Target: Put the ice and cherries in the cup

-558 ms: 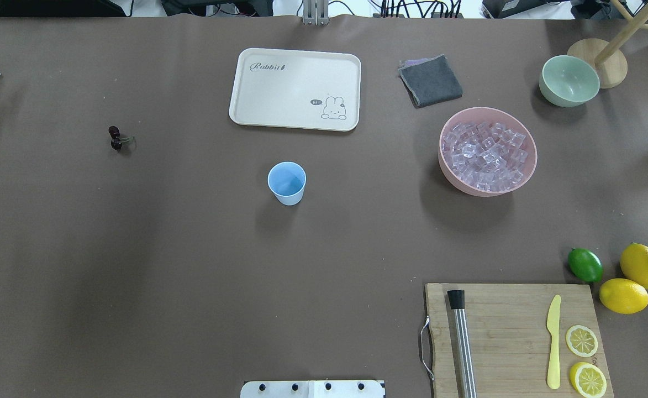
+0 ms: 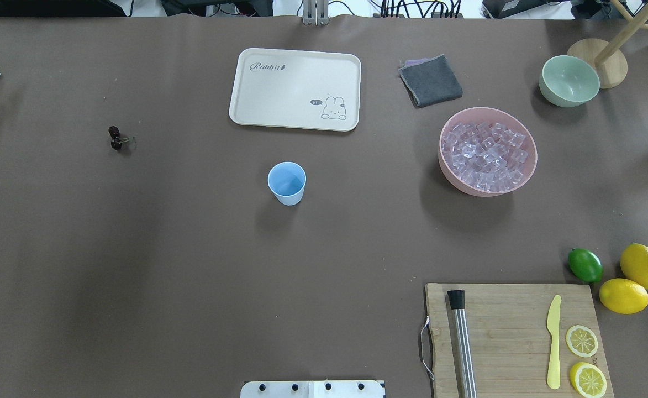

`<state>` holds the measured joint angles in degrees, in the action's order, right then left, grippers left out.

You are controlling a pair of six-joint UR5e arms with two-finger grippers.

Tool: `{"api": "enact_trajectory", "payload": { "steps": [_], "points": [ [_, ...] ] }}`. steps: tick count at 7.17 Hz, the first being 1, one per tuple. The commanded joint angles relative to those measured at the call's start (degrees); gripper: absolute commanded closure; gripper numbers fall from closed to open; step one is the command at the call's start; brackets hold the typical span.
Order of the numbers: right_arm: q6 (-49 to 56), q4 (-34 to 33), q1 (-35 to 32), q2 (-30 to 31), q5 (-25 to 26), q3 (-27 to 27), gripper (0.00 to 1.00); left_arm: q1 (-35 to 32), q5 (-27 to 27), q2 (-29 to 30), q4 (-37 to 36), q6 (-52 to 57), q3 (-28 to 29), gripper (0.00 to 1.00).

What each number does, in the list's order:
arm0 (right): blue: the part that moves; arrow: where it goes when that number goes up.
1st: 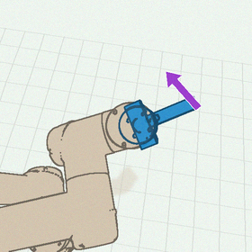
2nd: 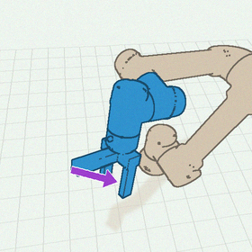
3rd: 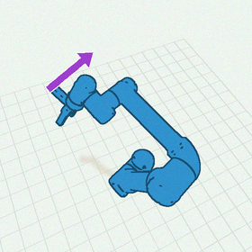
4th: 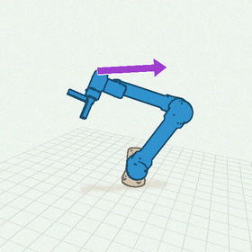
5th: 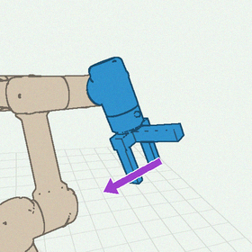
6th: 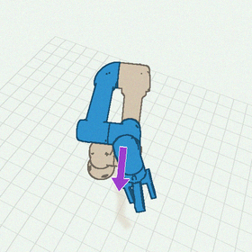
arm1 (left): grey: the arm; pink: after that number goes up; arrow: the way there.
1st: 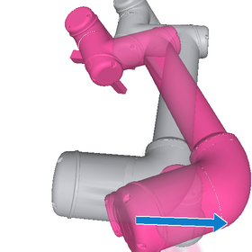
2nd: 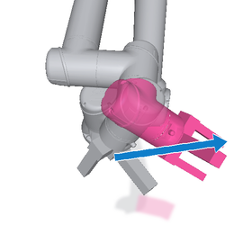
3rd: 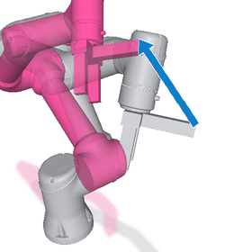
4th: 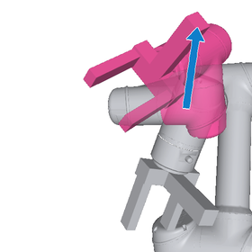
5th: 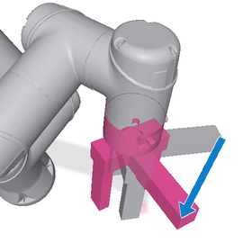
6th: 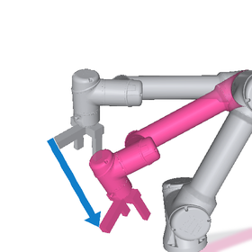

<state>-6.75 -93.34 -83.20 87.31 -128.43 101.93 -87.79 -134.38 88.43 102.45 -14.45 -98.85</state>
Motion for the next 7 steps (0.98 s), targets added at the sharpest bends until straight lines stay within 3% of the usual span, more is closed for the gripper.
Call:
{"api": "enact_trajectory", "payload": {
  "steps": [1, 2, 3, 7],
  "points": [
    [-0.4, 0.0, 0.1, -0.5, -0.1, -0.3, 0.0, 0.2, 0.1, 0.1, 3.2, -0.1, -0.3, 0.02],
    [-0.5, 0.0, 0.9, -1.4, -1.3, -0.7, 0.0, 0.3, 0.1, -0.4, 6.3, -0.1, -0.1, 0.02],
    [-2.2, 0.1, 0.9, -3.3, -10.2, -0.2, 0.0, 0.3, 0.6, -0.6, 7.1, -0.1, 0.7, 0.02],
    [-4.4, 0.4, 6.4, -11.5, -10.1, 1.4, 0.01, 0.3, 0.6, -0.6, 7.2, 0.0, 1.8, 0.02]
  ]
}}
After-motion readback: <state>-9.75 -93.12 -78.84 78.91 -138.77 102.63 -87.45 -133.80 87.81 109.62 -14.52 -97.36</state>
